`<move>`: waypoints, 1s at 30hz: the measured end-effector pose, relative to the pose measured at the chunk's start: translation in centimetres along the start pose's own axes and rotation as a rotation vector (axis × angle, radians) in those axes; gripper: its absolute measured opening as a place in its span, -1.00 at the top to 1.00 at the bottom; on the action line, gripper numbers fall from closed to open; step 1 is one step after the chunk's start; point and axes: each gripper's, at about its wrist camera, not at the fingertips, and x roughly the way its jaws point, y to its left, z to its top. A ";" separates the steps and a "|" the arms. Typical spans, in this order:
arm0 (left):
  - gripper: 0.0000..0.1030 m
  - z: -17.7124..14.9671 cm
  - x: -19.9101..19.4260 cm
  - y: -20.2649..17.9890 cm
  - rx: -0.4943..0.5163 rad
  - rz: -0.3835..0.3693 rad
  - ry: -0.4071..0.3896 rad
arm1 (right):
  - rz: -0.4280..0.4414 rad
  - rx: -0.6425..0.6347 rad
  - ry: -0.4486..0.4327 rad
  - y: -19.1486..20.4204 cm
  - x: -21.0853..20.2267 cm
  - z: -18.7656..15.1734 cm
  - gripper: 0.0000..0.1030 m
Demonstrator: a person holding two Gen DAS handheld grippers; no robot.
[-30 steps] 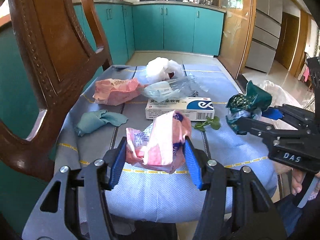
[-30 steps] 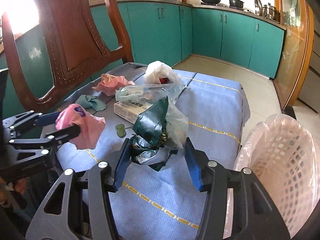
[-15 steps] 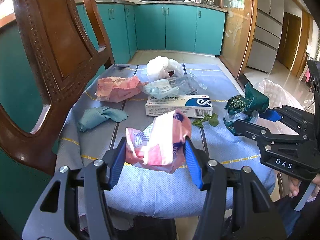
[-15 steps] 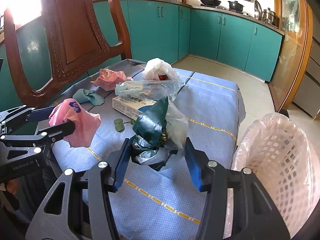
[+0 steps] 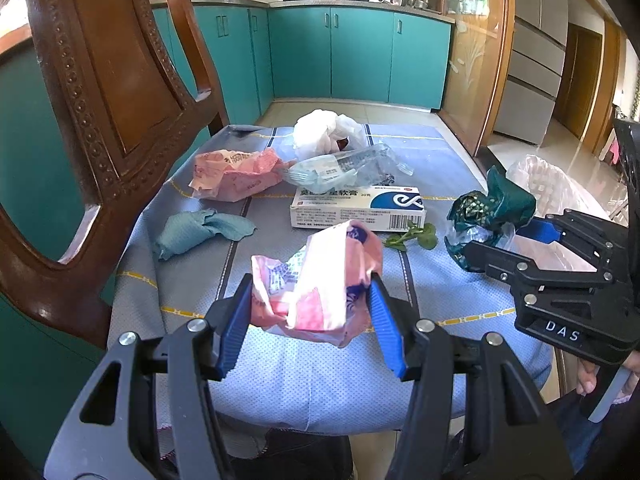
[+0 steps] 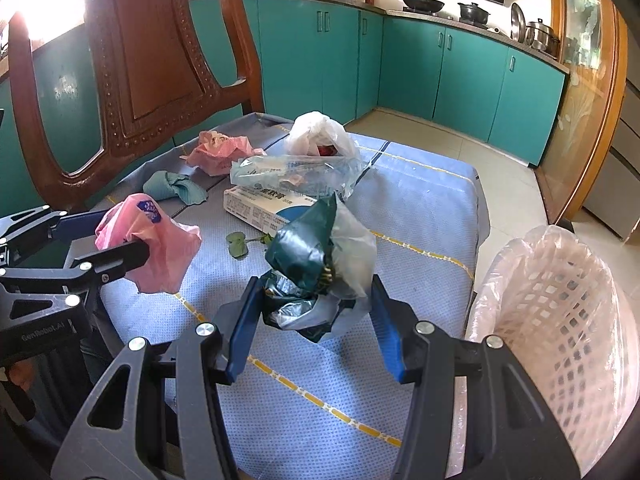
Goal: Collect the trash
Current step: 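Carry the green bag and pink bag over the white basket and open both tools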
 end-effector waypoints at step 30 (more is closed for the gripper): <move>-0.11 -0.4 0.0 0.1 -0.013 0.009 0.001 | -0.021 -0.035 0.010 0.9 0.4 -0.2 -0.03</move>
